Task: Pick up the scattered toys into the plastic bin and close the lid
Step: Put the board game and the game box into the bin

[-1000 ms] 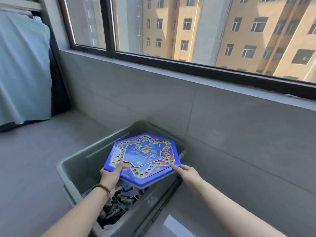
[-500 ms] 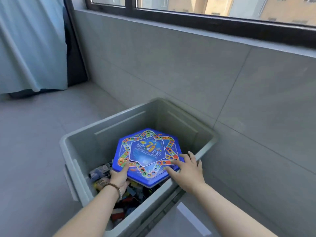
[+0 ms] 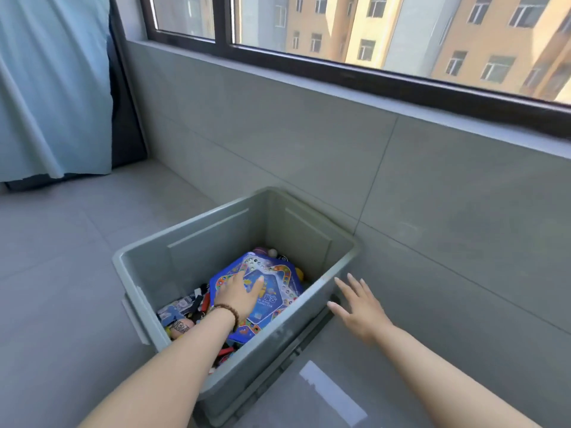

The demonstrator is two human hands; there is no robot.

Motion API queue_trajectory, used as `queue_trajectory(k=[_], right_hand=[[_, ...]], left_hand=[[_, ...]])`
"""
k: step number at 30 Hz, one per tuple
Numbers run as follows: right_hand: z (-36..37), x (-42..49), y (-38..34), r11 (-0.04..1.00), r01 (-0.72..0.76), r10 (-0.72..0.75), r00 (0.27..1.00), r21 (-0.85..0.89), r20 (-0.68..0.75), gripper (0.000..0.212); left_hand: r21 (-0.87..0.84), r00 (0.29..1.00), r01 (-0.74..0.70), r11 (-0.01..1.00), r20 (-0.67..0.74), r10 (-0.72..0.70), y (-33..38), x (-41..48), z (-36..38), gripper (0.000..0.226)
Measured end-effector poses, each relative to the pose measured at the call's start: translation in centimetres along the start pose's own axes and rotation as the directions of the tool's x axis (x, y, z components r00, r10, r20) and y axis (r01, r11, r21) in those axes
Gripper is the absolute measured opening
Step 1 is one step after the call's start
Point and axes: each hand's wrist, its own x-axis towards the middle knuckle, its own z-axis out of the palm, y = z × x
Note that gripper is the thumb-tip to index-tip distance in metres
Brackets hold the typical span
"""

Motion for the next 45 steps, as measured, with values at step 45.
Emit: queue_trajectory(k=[45], right_hand=[[23.7, -61.3, 48.0, -0.58, 0.284, 0.753, -0.172, 0.764, 0.635, 0.095]], left_hand=[[0.202, 0.271, -0.846, 0.493, 0.96, 0.072, 24.0, -48.9, 61.4, 0.107]])
